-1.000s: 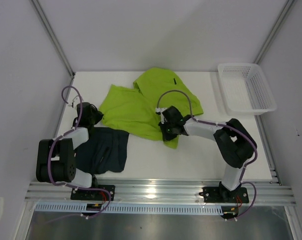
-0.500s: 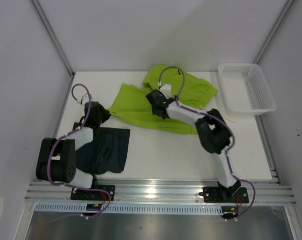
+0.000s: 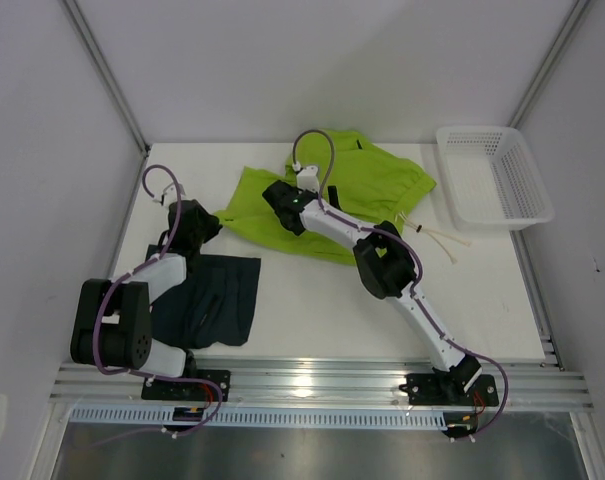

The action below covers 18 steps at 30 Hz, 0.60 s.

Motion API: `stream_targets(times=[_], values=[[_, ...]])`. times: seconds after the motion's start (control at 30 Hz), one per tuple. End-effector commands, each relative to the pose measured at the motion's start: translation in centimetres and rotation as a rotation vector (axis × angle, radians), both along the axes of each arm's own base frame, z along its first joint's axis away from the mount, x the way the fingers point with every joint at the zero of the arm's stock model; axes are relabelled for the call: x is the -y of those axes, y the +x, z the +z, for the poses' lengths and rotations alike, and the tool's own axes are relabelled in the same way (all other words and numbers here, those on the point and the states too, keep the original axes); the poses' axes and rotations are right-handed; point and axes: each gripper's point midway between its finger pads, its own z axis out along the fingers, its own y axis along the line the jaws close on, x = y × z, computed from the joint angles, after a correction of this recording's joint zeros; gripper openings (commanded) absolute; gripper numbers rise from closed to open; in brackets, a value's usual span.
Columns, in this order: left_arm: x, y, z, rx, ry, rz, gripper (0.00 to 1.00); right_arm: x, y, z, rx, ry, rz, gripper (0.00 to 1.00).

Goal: Fold and stack the shorts
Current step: Flatten the shorts out

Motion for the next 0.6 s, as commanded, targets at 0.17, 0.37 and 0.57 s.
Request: stream_targets(times=[0.17, 0.37, 0.57], values=[[-0.5, 1.3, 4.1, 0.104, 0.026, 0.014, 0.00, 3.3, -1.5, -3.8, -0.178, -0.101, -0.001, 0.99], [-0.4, 1.3, 4.2, 0.105, 0.027, 0.008, 0.00, 3.7, -1.4, -2.4, -0.147, -0.026, 0.011, 0.99], [-0.4, 1.2, 4.4, 0.107, 0.033, 0.007, 0.00, 3.4, -0.9, -1.7, -0.141, -0.028, 0.007, 0.99]])
